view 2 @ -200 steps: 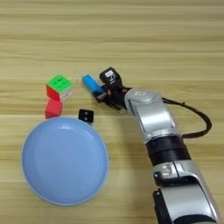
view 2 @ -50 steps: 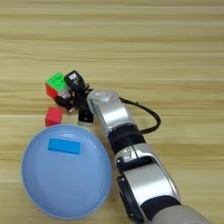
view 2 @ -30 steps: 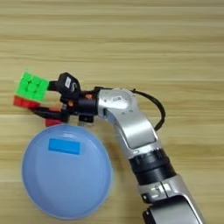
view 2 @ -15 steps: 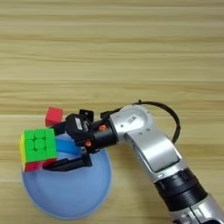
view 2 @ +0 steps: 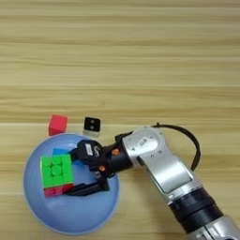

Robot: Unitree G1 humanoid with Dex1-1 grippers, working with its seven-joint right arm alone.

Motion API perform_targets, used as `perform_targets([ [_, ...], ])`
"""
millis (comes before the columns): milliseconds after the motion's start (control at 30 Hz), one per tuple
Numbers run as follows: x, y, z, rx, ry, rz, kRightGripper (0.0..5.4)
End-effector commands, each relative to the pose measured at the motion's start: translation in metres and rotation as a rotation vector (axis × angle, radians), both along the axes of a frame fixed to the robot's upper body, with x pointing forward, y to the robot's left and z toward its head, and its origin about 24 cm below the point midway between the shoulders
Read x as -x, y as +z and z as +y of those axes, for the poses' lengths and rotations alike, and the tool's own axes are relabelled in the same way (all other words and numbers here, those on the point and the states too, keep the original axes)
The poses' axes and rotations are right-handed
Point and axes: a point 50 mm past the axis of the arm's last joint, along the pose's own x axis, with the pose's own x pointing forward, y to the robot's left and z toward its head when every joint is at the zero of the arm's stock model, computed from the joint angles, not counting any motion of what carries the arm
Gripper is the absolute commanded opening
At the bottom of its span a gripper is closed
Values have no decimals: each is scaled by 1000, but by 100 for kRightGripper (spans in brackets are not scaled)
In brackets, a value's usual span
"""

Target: Move the objects on the table

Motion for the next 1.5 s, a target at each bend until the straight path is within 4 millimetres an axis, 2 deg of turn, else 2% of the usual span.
perform_targets([
  [33,-11,17,3,-25,-24,-105,371],
  [233,-12,28,5,-74,-24,-118,429],
  [600,-14,79,4,-311,-33,-144,535],
  [733,-14,102,2,-453,-41,-104,538],
  [800,-15,107,3,-484,-61,-106,538],
  [967,-26,109,7,-507,-163,-133,538],
  [1067,-40,106,11,-489,-281,-178,538],
  [1200,-65,92,17,-378,-487,-274,538],
  [1367,-85,80,19,-287,-635,-236,538],
  [1500,-89,72,22,-221,-659,-206,538],
])
